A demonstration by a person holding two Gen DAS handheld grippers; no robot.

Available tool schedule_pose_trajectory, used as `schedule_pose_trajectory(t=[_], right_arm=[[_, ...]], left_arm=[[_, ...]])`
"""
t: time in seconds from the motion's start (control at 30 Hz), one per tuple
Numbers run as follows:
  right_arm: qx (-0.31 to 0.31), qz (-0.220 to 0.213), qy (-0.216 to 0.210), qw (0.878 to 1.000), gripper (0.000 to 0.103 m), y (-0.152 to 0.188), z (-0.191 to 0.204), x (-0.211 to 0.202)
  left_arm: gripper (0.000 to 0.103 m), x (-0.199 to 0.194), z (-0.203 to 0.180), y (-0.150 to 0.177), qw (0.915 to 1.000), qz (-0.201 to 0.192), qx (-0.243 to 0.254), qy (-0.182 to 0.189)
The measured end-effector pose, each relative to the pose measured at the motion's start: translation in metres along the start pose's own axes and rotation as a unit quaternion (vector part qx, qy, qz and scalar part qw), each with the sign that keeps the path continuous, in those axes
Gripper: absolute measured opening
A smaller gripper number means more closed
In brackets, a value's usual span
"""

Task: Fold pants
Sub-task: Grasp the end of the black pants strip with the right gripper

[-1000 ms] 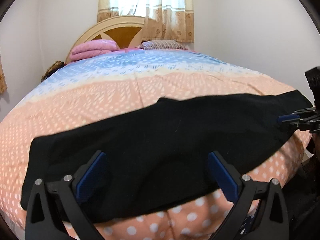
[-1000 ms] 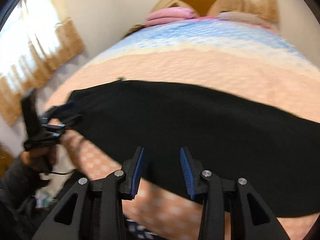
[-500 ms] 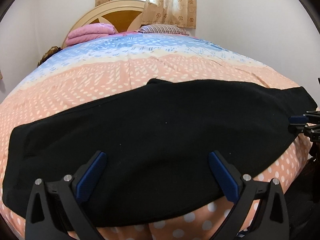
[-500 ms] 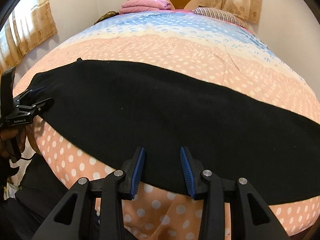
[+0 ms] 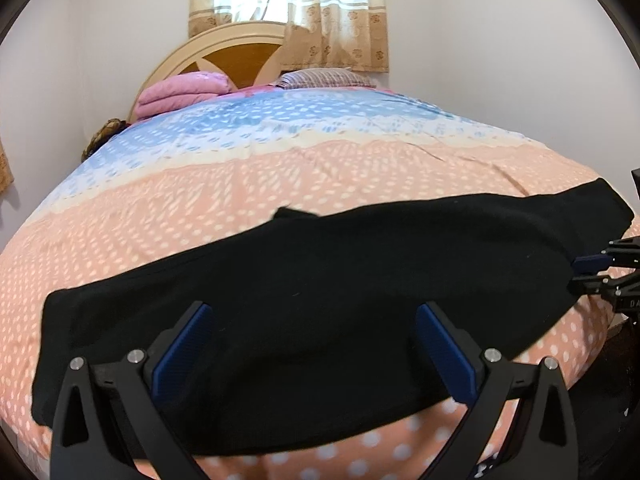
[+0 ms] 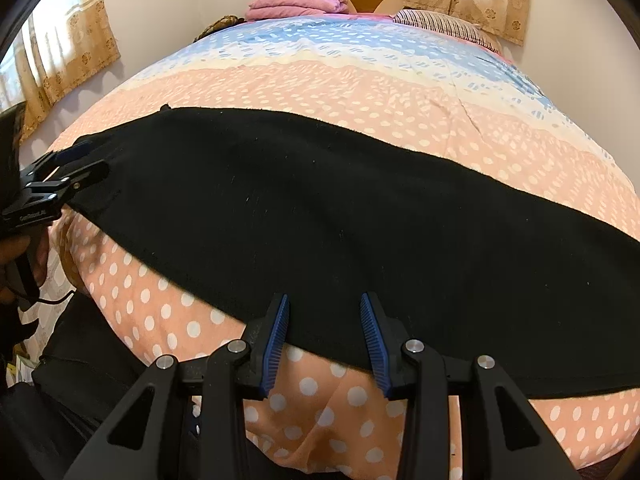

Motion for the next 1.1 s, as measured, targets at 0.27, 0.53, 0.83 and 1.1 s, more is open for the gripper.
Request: schedule_pose_trajectory(t=[0.27,0.53,0.83,1.1], right_arm=[[0.050,-0.040,0.020,0.998,0.040,0.017,-0.051,-0.037],[0.179,-0.028,0.084,0.980,0.040,0.056,-0.170,-0.049],[0.151,-0.041,0.066,0.985,0.040,0.070,-0.167,-0.053],[0.246,-0.159,-0.001,0.956,0.040,0.088,-0.224,-0.120]], left_arm=[[0.103,0.033,-0.025,0.000,0.9996,0.020,0.019,0.011],[0.103,0.029,-0.025,0.004,0.9993,0.013,0.024,0.024],[0.103,0.025,-0.024,0.012,0.9993,0.009,0.027,0.022],[0.103,0.004,-0.002,0.004,0.9995,-0.030,-0.007,0.000]])
Point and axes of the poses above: each gripper's, at about its wrist camera, not at the fingertips, and x roughly the way its jaws point, z to its left, y to its underside, the point moved 7 cm from there along x, roughly the way its jaws point, and after that the axes turned 13 degrees about z, right-handed, at the moved point
